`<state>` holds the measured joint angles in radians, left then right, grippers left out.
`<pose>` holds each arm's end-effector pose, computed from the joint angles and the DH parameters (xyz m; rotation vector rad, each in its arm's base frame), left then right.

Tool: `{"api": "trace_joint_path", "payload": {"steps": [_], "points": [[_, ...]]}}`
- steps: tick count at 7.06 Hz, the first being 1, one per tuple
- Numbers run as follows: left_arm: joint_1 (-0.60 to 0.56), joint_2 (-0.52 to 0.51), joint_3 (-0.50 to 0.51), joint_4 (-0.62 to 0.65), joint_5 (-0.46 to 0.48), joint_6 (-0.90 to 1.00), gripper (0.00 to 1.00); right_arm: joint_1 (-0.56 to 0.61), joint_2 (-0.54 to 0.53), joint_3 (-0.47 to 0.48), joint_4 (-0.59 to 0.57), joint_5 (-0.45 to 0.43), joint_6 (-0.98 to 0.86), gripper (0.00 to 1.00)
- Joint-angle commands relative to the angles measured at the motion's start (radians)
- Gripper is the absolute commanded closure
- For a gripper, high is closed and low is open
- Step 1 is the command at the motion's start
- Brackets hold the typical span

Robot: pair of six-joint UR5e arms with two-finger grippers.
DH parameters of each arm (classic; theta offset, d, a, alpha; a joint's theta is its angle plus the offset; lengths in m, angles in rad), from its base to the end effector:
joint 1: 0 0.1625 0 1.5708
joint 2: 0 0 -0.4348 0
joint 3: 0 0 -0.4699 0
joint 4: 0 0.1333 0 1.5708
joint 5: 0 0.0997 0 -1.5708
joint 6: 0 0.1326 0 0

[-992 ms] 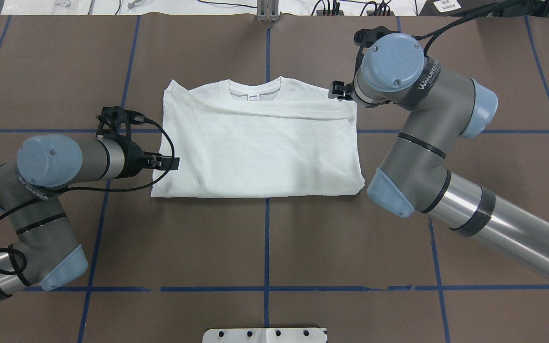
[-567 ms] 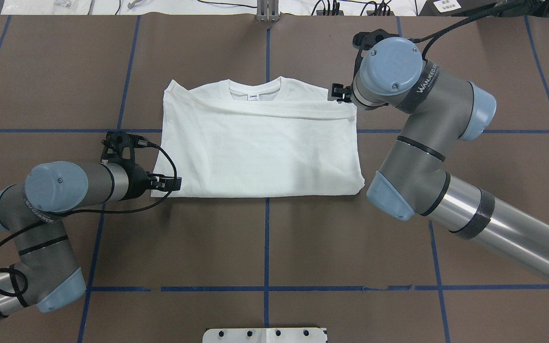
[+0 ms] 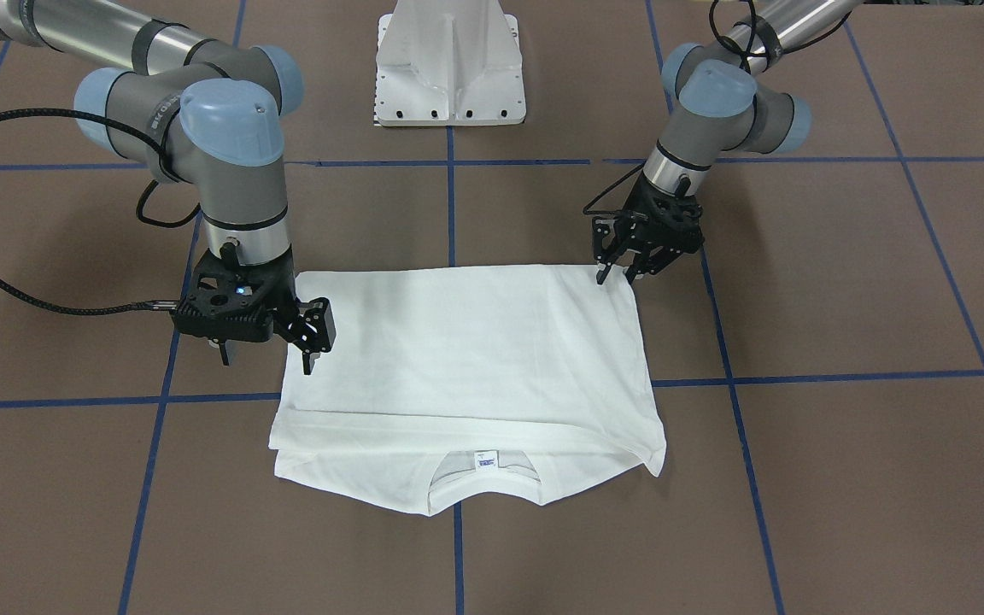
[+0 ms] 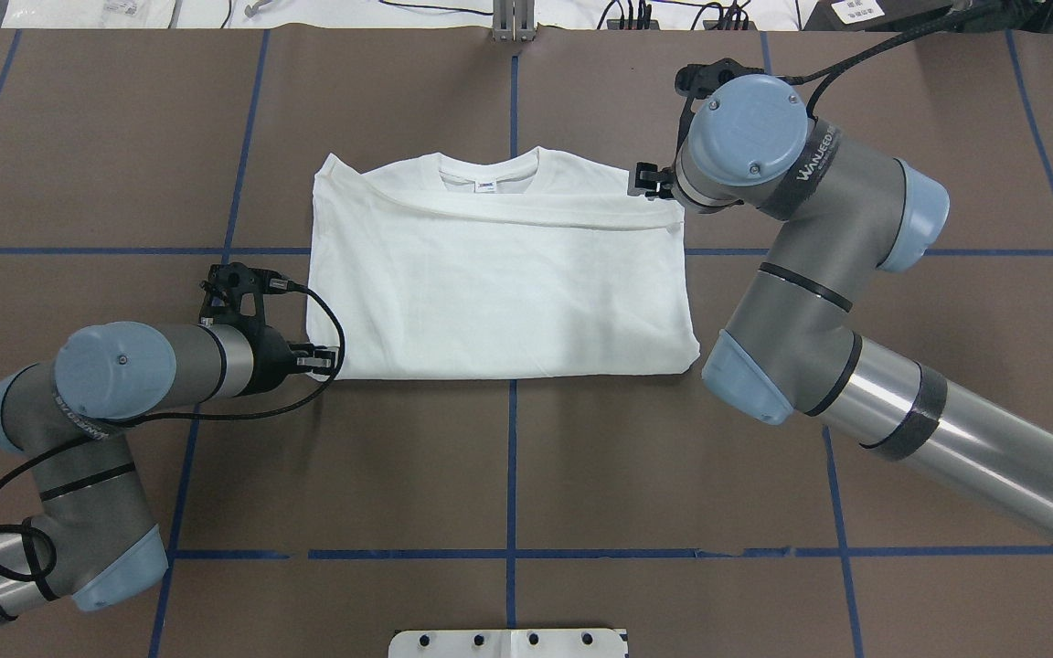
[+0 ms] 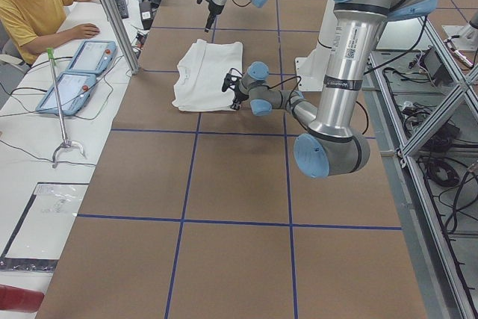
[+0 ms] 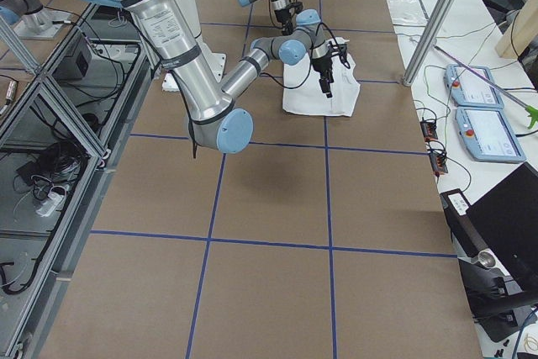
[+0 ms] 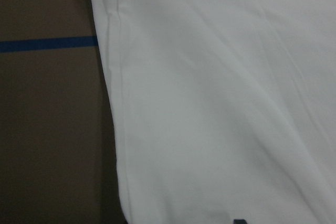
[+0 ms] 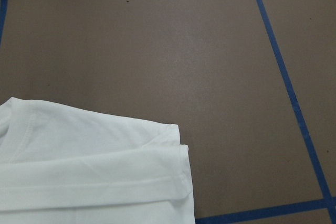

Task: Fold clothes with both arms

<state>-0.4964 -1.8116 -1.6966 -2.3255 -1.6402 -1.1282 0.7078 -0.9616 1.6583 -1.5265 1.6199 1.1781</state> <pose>0.5607 -0.4448 0.3840 0.4518 1.0275 -0.0091 -0.5042 -0.5984 0.2480 0.3487 -0.6583 0.2823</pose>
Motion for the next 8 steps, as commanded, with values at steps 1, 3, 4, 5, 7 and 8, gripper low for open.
{"api": "trace_joint_path", "payload": {"steps": [1, 3, 4, 5, 7, 8], "points": [[-0.005, 0.006, -0.02, 0.0, -0.001, 0.007, 1.0, -0.008, 0.001, 0.0, 0.0, 0.0, 0.003, 0.0], [-0.049, 0.07, -0.047, 0.002, -0.007, 0.153, 1.0, -0.016, 0.0, 0.001, 0.0, 0.0, 0.014, 0.0], [-0.145, 0.075, -0.032, 0.005, -0.012, 0.289, 1.0, -0.019, 0.0, 0.003, 0.0, 0.0, 0.015, 0.0], [-0.265, 0.071, 0.024, 0.006, -0.015, 0.424, 1.0, -0.031, 0.001, 0.004, 0.0, -0.015, 0.015, 0.0], [-0.456, -0.131, 0.342, -0.003, -0.039, 0.634, 1.0, -0.048, 0.007, 0.009, 0.002, -0.029, 0.017, 0.0], [-0.461, -0.293, 0.571, -0.055, -0.03, 0.634, 1.0, -0.063, 0.01, 0.009, 0.002, -0.038, 0.037, 0.0]]}}
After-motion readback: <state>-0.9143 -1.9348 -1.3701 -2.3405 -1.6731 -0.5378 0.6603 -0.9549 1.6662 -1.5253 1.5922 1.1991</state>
